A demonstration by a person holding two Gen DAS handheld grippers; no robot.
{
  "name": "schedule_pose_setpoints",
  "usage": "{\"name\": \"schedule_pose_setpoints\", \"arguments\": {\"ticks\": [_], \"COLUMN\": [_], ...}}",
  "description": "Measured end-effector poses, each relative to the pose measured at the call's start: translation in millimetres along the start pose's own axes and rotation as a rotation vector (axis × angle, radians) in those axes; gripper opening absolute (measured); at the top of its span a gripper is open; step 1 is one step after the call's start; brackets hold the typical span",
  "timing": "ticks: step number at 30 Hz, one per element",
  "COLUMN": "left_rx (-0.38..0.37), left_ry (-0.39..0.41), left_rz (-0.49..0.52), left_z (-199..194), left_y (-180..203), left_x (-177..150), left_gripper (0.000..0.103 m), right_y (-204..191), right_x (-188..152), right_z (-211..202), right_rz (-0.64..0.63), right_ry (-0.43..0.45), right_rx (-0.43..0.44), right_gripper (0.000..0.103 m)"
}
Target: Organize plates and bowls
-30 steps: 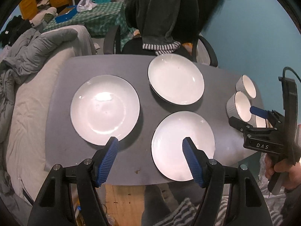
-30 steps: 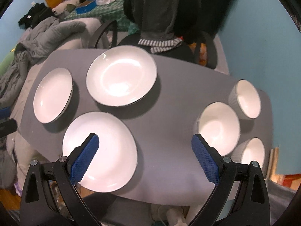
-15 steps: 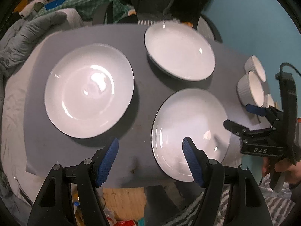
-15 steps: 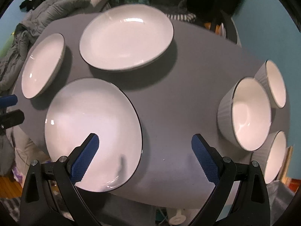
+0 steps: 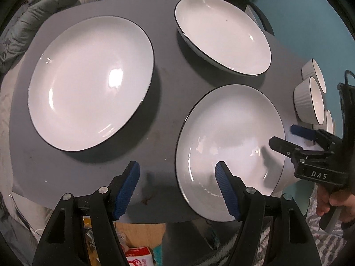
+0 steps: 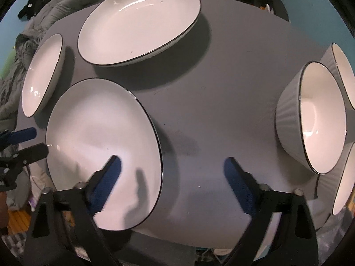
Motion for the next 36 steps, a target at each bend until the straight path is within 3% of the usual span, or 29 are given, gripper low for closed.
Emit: {"name": "schedule_pose_setpoints", "arguments": {"ticks": [10,14,18,20,23,29,36], "left_rx": [-0.007,-0.019,-0.033,-0.047,-0.056,-0.050,-0.036], "left_ry": [-0.007,-0.025,-0.037,-0.041,-0.054,-0.069,-0.124], "left_rz": [-0.009,-0.011,-0.042,-0.050,-0.054,-0.068,-0.087], "left_z": [6,9,11,12,14,15,25], "left_y": [-2,-4,-8,-9,-11,-16,-16], "left_x": [1,1,0,-2,-4,-5,-5], "left_gripper": [0.072,0.056,0.049,0.037,0.029,0.025,0.020], "right_y": [-8,-5,-4,-7,-12,-34,-23], "right_x": [-5,-2,5,7,12,-3,2], "right_z": [6,7,9,8,3,10,4], "right_rz": [-0.039,-0.023,-0.019,-0.024,-0.022,-0.010,0.003], "right_ry": [-0.063,-0.078,-0.083,-0.084,-0.089,-0.097,-0.089], "right_rx": [0.018,0.040,0.067,0.071,0.077,0.085,0.084], "right_gripper": [0.049,0.036,0.024,0.021,0.020,0.020,0.020]}}
Point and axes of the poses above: each gripper's, at about its wrist camera, not at the fingertips, and z roughly the way its jaws point, y to its right, x to its top, the point moved 4 cm from there along z, roughly the way its jaws point, and after that the axes turned 3 degrees about -x, right-handed, at the moved point
